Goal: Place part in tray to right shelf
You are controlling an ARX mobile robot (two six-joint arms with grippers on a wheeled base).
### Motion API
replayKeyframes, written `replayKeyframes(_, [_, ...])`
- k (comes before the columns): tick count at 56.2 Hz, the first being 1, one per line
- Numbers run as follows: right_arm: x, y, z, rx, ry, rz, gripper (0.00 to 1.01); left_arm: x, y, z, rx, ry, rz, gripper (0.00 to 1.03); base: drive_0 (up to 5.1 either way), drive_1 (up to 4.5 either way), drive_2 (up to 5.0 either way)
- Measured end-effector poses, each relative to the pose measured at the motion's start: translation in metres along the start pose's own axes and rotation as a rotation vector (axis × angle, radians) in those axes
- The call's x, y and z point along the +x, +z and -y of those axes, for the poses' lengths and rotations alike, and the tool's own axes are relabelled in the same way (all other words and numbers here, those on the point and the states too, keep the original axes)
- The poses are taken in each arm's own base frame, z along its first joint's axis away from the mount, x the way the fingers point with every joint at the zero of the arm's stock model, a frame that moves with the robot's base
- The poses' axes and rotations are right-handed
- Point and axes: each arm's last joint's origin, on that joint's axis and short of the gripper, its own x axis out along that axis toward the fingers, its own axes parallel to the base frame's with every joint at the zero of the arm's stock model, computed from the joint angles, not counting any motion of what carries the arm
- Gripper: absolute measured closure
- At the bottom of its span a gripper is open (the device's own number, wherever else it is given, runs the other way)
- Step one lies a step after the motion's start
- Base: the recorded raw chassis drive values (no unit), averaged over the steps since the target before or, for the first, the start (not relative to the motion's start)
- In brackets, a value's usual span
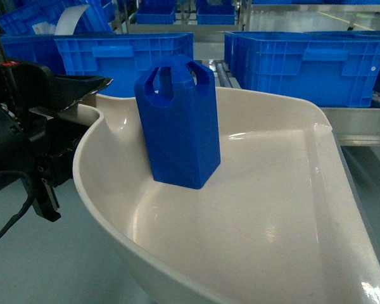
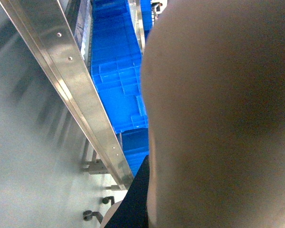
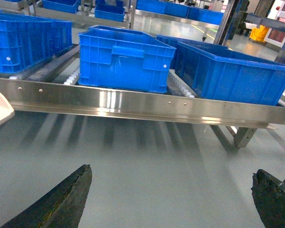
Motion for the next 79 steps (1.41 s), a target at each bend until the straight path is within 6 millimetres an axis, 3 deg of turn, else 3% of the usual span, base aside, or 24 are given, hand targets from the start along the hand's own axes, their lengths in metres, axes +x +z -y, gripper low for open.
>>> replayKeyframes(79, [0.0001, -0.0003, -0.0001, -0.001, 0.0, -0.003, 0.03, 0.0001, 0.0001, 0.0003, 0.0, -0.002, 0.003, 0.89, 0.0, 4.35, -4.3])
